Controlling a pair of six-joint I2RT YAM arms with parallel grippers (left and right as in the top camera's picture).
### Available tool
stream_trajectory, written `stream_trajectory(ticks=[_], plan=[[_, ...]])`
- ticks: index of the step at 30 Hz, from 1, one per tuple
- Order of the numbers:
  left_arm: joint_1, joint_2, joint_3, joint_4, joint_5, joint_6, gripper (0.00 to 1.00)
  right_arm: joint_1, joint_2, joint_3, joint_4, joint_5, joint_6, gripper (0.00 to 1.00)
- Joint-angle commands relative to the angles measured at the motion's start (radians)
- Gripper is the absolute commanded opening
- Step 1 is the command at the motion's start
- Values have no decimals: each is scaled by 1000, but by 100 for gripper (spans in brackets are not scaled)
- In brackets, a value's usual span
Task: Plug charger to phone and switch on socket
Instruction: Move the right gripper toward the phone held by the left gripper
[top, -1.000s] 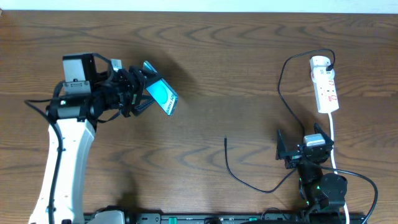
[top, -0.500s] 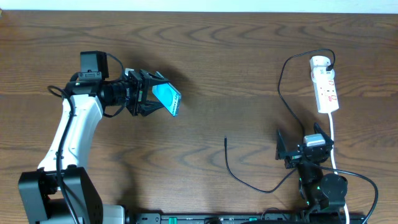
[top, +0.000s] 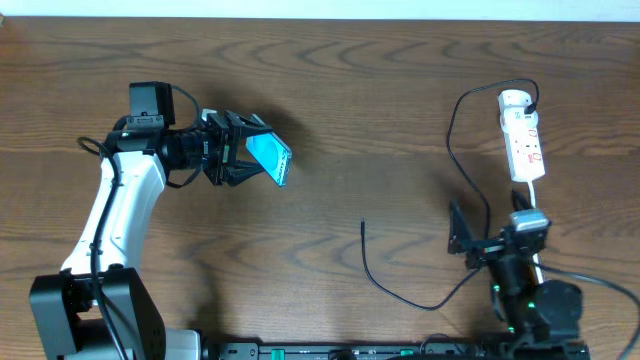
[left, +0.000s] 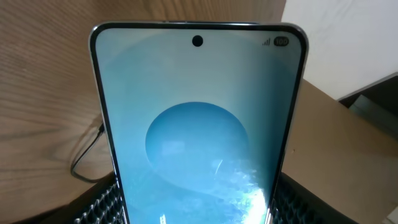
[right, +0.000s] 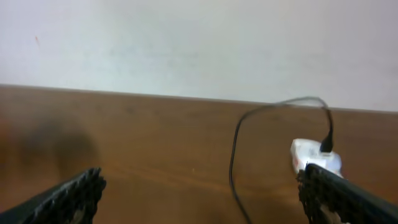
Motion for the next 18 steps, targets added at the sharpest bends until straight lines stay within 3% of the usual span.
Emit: stream_trajectory(ticks=[1, 13, 18], plan=[[5, -7, 14, 8, 34, -13, 7, 3, 110, 134, -44, -12, 18, 99], [5, -7, 14, 7, -99, -87, 7, 3, 715, 702, -515, -284, 34, 99], [5, -7, 14, 7, -119, -102, 7, 3, 884, 801, -555, -505, 51, 99]])
